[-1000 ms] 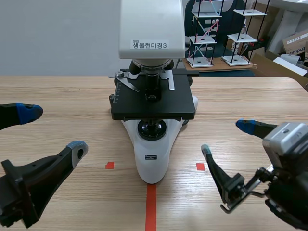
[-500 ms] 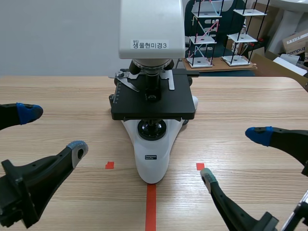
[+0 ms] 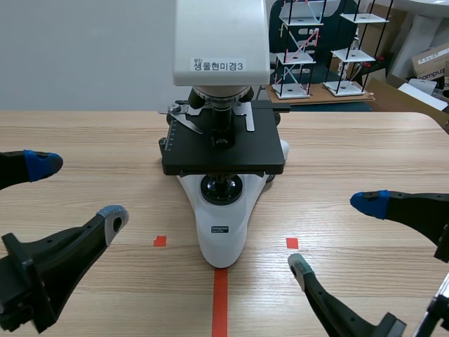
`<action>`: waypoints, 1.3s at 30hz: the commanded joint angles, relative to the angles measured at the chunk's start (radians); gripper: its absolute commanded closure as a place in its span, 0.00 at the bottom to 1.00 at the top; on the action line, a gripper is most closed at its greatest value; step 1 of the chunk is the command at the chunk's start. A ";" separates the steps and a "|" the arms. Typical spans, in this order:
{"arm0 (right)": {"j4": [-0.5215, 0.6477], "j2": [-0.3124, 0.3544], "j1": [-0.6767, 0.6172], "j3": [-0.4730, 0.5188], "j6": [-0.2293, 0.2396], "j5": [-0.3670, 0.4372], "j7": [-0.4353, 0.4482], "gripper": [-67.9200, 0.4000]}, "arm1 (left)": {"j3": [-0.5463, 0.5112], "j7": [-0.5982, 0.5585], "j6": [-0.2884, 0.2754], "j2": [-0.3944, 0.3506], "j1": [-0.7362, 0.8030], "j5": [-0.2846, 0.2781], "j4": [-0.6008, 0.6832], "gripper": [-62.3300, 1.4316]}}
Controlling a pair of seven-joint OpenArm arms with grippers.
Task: Return to the home posture
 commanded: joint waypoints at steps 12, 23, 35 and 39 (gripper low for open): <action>0.000 0.007 0.009 0.010 0.000 0.051 0.019 0.15 | -0.004 -0.013 -0.002 0.008 0.008 -0.006 0.008 0.00; 0.000 0.007 0.009 0.010 0.000 0.052 0.019 0.15 | -0.004 -0.014 -0.002 0.008 0.008 -0.006 0.008 0.00; 0.000 0.007 0.009 0.010 0.000 0.052 0.019 0.15 | -0.004 -0.014 -0.002 0.008 0.008 -0.007 0.008 0.00; 0.000 0.007 0.009 0.010 0.000 0.052 0.019 0.15 | -0.004 -0.014 -0.002 0.008 0.008 -0.007 0.008 0.00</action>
